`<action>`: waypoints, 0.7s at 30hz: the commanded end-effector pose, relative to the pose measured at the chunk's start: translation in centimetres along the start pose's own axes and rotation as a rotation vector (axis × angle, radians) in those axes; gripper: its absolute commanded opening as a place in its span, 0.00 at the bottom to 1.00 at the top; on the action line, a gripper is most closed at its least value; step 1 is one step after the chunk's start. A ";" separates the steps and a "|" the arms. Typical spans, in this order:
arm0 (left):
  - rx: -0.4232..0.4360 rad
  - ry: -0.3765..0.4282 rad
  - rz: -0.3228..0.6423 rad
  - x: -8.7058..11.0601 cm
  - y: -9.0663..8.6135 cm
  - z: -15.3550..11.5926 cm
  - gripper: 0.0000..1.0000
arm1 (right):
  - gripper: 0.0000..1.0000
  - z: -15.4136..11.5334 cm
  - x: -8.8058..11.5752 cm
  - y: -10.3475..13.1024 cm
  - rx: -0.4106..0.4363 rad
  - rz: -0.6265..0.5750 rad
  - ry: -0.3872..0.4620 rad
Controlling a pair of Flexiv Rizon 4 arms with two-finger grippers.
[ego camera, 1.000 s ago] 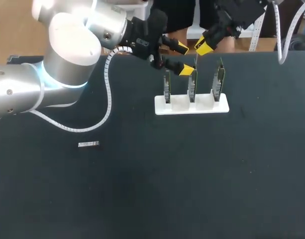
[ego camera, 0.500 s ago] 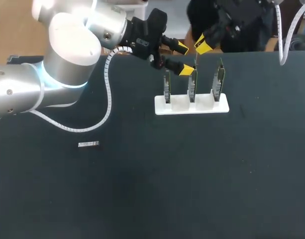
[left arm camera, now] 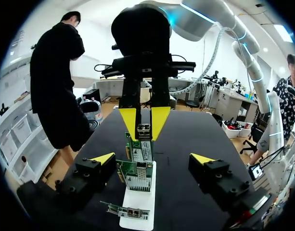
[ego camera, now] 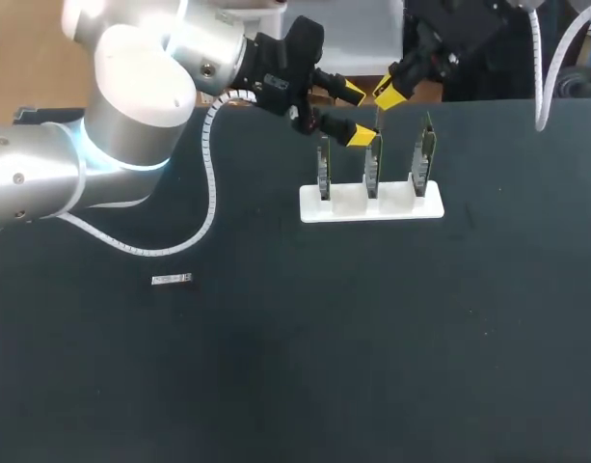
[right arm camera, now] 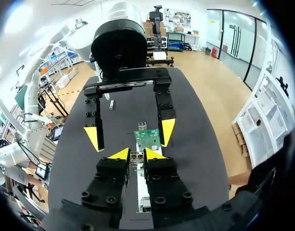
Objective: Pick up the optical module with the left hand, and insert it into the network port with the right hand.
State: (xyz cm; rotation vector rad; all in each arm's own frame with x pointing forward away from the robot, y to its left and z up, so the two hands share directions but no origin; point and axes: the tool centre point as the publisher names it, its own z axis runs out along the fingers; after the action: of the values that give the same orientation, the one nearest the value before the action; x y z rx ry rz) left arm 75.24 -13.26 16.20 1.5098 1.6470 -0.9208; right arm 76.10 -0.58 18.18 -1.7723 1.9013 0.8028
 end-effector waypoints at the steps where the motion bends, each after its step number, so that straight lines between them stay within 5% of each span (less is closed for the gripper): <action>1: 0.003 0.003 0.000 0.0 0.1 0.0 1.00 | 0.00 0.3 0.0 0.0 -0.008 -0.001 0.002; 21: 0.003 0.003 0.000 0.0 0.1 0.0 1.00 | 0.00 0.4 0.6 -0.5 -0.006 -0.003 0.054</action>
State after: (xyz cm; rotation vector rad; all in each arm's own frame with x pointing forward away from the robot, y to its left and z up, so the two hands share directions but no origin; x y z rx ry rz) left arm 75.24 -13.26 16.20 1.5098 1.6469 -0.9209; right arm 76.32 -1.05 17.48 -1.8125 1.9274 0.7672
